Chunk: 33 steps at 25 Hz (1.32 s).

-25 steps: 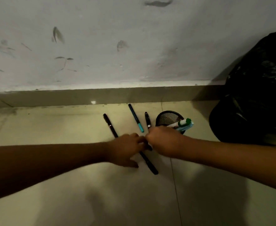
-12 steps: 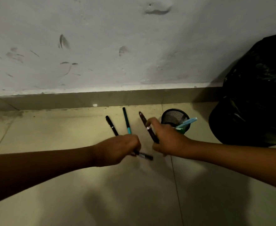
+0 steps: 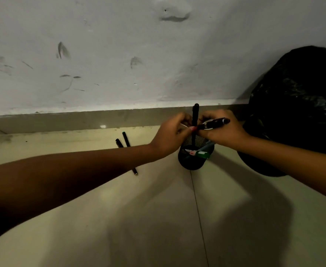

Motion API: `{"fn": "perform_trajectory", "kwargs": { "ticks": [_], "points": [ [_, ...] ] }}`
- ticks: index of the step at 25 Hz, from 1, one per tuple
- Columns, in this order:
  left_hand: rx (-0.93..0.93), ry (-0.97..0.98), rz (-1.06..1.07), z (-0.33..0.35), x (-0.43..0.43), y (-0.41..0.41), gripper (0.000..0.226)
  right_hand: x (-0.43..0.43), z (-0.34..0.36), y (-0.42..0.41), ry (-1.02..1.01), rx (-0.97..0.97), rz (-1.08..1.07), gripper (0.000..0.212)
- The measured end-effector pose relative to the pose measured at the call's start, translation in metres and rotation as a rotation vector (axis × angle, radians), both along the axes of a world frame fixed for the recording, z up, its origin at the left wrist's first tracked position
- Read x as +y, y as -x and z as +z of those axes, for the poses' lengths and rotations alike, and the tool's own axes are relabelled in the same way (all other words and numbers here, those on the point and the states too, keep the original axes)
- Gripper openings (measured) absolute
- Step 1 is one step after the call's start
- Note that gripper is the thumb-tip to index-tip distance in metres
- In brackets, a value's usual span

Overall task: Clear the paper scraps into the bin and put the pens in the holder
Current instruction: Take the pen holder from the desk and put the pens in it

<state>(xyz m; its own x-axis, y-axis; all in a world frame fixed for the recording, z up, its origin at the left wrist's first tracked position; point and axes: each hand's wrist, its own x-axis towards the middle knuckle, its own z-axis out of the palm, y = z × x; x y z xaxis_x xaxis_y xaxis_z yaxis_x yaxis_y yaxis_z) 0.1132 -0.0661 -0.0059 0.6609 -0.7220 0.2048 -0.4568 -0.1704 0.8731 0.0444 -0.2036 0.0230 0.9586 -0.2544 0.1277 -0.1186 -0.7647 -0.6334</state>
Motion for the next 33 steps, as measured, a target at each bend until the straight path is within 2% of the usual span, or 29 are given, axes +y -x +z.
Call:
{"fn": "perform_trajectory", "kwargs": {
  "ticks": [3,4,6,7,8,10,11,13,14,15,17,19,23,25,27,28,29,30,32,33],
  "points": [
    [0.042,-0.050,0.037,-0.015,0.006,-0.011,0.025,-0.014,-0.016,-0.005,0.103,0.282,-0.016,0.024],
    [0.049,-0.062,0.056,-0.017,0.013,-0.016,0.031,-0.018,-0.020,-0.007,0.050,0.311,-0.034,0.026],
    [0.059,-0.076,0.092,-0.021,0.035,-0.029,0.036,-0.021,-0.016,-0.011,-0.204,0.168,-0.139,0.016],
    [0.044,-0.107,0.100,-0.024,0.049,-0.037,0.034,-0.021,-0.012,-0.014,-0.235,0.023,-0.185,0.009],
    [0.007,-0.164,0.105,-0.027,0.063,-0.045,0.033,-0.017,-0.008,-0.017,-0.152,-0.123,-0.178,0.005],
    [-0.130,-0.353,0.072,-0.038,0.097,-0.065,0.030,0.009,0.000,-0.030,0.101,-0.267,0.057,0.005],
    [-0.201,-0.488,0.000,-0.043,0.114,-0.075,0.030,0.029,0.003,-0.034,0.183,-0.247,0.223,0.006],
    [-0.347,-0.879,-0.246,-0.055,0.139,-0.088,0.041,0.073,-0.009,-0.048,0.243,-0.052,0.431,0.014],
    [-0.422,-1.064,-0.350,-0.059,0.147,-0.089,0.049,0.092,-0.021,-0.058,0.273,0.098,0.454,0.021],
    [-0.501,-1.166,-0.403,-0.061,0.150,-0.087,0.054,0.108,-0.036,-0.068,0.292,0.258,0.431,0.028],
    [-0.673,-1.162,-0.394,-0.060,0.149,-0.080,0.055,0.129,-0.068,-0.086,0.276,0.458,0.363,0.035],
    [-0.807,-1.077,-0.355,-0.061,0.143,-0.072,0.055,0.135,-0.091,-0.096,0.271,0.485,0.294,0.033],
    [-0.792,-1.100,-0.260,-0.071,0.140,-0.065,0.044,0.132,-0.101,-0.099,0.269,0.484,0.202,0.027],
    [-0.818,-1.136,-0.263,-0.072,0.145,-0.065,0.034,0.132,-0.088,-0.090,0.344,0.540,0.255,0.027],
    [-0.835,-1.164,-0.298,-0.072,0.151,-0.063,0.029,0.130,-0.069,-0.073,0.374,0.503,0.344,0.023],
    [-0.734,-1.145,-0.275,-0.072,0.152,-0.061,0.025,0.125,-0.058,-0.060,0.365,0.457,0.385,0.022],
    [-0.535,-1.076,-0.186,-0.069,0.153,-0.057,0.019,0.120,-0.046,-0.046,0.347,0.401,0.423,0.022],
    [-0.277,-0.938,-0.044,-0.064,0.150,-0.052,0.012,0.110,-0.033,-0.032,0.313,0.354,0.434,0.021],
    [0.406,-0.669,0.210,-0.048,0.139,-0.046,0.011,0.081,-0.001,-0.007,0.207,0.244,0.333,0.016],
    [0.582,-0.600,0.226,-0.034,0.131,-0.045,0.011,0.064,0.015,0.003,0.162,0.168,0.233,0.012]
  ]
}}
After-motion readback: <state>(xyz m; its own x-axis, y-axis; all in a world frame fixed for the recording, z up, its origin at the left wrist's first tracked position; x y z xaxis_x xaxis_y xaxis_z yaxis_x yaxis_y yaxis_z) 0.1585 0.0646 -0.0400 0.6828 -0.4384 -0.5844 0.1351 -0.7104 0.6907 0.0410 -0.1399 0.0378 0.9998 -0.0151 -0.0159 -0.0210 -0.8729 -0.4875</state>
